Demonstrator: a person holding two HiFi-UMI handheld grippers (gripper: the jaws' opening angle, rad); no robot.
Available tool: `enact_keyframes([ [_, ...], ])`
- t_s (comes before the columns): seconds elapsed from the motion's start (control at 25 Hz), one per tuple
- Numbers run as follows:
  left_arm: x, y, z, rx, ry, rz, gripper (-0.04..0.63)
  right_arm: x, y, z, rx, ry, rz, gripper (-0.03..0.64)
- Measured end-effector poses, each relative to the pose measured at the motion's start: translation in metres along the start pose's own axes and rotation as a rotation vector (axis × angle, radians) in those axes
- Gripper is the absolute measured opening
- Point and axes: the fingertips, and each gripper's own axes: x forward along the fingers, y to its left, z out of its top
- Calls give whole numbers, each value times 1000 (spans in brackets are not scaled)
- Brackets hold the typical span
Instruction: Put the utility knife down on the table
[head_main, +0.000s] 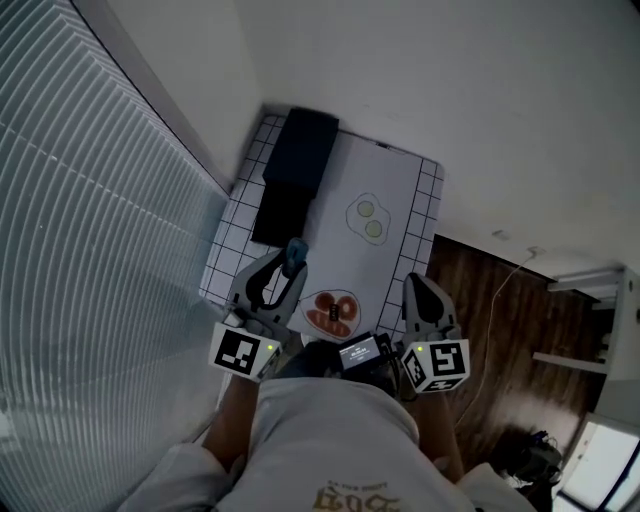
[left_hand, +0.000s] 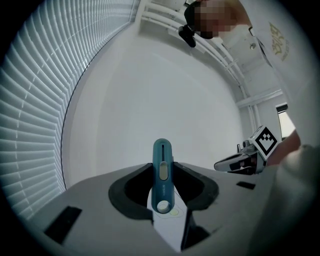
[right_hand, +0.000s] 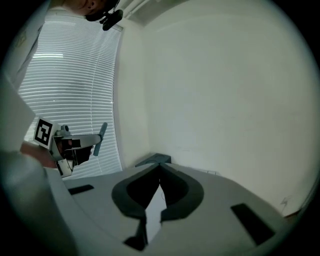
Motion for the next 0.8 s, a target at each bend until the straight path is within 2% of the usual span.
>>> enact_keyframes([
  [0.24,7,-5,-20,-26,60,-84,133,-5,-5,-14,12,31,-62,8],
  [0.44,12,-1,-30,-55,79,-99,133,-2,-5,-20,16,56,-72,8],
  [0.8,27,-16,-58,-50,151,-142,133,5,-20,-40,16,90,-79,8],
])
